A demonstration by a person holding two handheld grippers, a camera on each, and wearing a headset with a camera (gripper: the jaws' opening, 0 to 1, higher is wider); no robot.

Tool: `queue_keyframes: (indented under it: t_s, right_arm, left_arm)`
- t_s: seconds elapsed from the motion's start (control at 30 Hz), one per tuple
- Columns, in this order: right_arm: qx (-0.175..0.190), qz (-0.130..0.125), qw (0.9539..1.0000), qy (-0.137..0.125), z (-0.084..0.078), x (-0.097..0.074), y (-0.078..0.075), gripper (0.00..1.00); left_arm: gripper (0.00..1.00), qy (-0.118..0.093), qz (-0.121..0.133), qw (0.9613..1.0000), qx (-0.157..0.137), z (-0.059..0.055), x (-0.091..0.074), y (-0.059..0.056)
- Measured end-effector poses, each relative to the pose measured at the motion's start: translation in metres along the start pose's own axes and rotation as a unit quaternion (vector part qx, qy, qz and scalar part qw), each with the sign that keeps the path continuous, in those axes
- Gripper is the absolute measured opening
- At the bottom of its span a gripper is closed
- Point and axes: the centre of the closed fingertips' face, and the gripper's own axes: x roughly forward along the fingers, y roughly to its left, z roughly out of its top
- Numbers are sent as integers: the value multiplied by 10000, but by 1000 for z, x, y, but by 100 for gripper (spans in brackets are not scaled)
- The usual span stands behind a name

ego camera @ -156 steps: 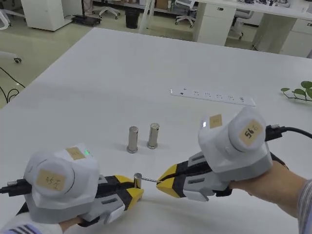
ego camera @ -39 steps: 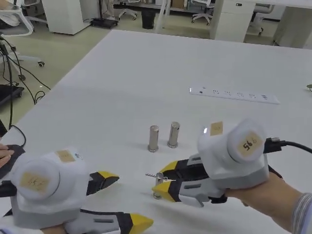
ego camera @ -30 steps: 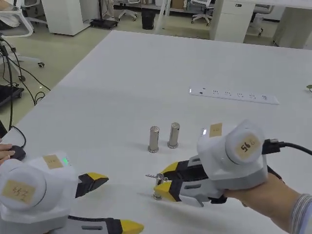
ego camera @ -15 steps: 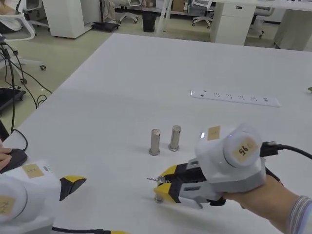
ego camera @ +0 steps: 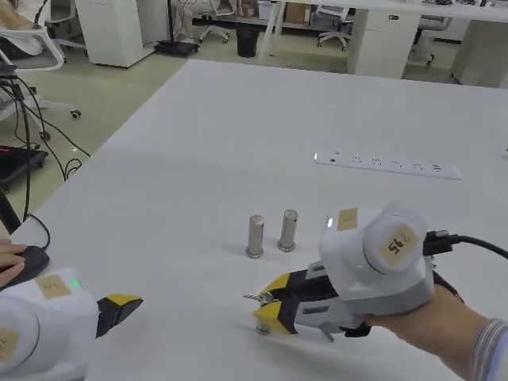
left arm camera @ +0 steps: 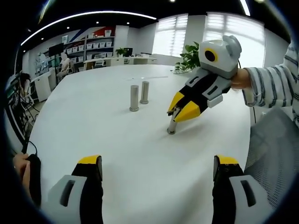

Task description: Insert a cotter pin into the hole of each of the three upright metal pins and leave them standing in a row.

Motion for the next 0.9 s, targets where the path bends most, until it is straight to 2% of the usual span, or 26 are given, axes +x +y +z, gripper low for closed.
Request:
queue_keyframes:
  t_s: [0.3, 0.4, 0.6, 0.9]
  right_arm:
    - [-42, 39, 10000, 16, -8, -19, -18, 10]
    - [-9, 21, 10000, 21, -13, -27, -28, 10]
    - [22, 4, 10000, 20, -20, -40, -40, 10]
    - [119, 32, 9999, -8, -33, -44, -46, 10]
  left_arm:
    - [99, 85, -40, 10000, 28, 0, 5, -6]
    - [99, 64, -55, 10000, 2, 1, 7, -7]
    - [99, 2, -63, 10000, -42, 7, 11, -9]
    - [99, 22, -102, 9999, -42, 7, 14, -11]
